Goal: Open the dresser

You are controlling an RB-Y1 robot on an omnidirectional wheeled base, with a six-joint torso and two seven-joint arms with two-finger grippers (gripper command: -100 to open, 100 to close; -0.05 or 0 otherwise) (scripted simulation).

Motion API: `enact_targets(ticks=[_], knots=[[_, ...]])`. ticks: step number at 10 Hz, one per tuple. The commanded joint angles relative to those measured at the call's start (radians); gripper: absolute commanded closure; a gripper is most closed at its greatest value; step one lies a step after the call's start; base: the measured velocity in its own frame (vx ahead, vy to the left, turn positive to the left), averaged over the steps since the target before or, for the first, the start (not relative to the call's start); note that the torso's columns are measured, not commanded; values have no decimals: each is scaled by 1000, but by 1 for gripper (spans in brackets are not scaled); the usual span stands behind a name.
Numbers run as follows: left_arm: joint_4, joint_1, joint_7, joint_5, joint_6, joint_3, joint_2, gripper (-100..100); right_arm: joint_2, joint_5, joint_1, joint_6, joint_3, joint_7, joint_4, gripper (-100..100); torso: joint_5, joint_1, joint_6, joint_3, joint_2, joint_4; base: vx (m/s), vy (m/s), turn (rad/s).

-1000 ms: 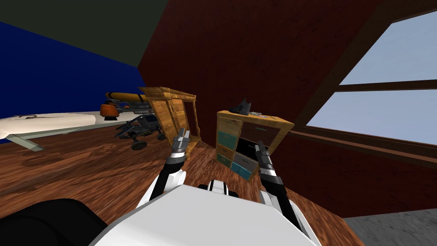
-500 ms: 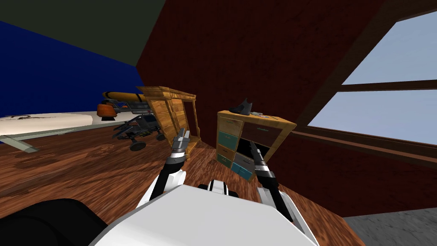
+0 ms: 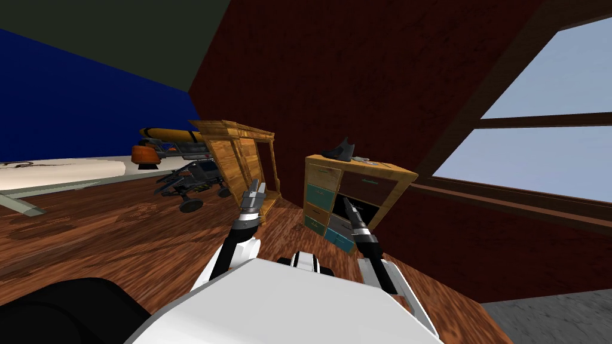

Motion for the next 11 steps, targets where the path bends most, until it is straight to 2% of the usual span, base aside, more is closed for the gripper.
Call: enact_targets(ticks=[1, 2, 3, 4, 5, 6, 8, 9, 10, 11], knots=[[0, 0, 0, 0, 0, 0, 0, 0, -5, 77, -33, 46, 14, 17, 33, -100, 0, 1, 0, 0, 0, 0, 15, 37, -9], [0, 0, 0, 0, 0, 0, 0, 0, -10, 111, -60, 83, 25, 31, 65, -100, 0, 1, 0, 0, 0, 0, 25, 44, -22], [0, 0, 0, 0, 0, 0, 0, 0, -10, 140, -60, 83, 25, 31, 65, -100, 0, 1, 0, 0, 0, 0, 19, 40, -14], [0, 0, 0, 0, 0, 0, 0, 0, -14, 172, -86, 120, 36, 46, 98, -100, 0, 0, 0, 0, 0, 0, 17, 40, -24], [0, 0, 0, 0, 0, 0, 0, 0, -14, 203, -86, 120, 36, 46, 98, -100, 0, 0, 0, 0, 0, 0, 19, 32, -11], [0, 0, 0, 0, 0, 0, 0, 0, -17, 233, -113, 159, 48, 60, 132, -100, 0, 0, 0, 0, 0, 0, 30, 42, -21], [0, 0, 0, 0, 0, 0, 0, 0, -17, 272, -113, 159, 48, 60, 132, -100, 0, 0, 0, 0, 0, 0, 14, 28, -7], [0, 0, 0, 0, 0, 0, 0, 0, -20, 313, -140, 199, 61, 74, 166, -100, 0, -1, 0, 1, 1, 0, 15, 31, -21], [0, 0, 0, 0, 0, 0, 0, 0, -20, 341, -140, 199, 61, 74, 166, -100, 0, 1, 0, 0, 0, 0, 17, 33, -13], [0, 0, 0, 0, 0, 0, 0, 0, -22, 373, -166, 239, 74, 88, 201, -100, 0, 1, 0, 0, 0, 0, 19, 39, -24]])
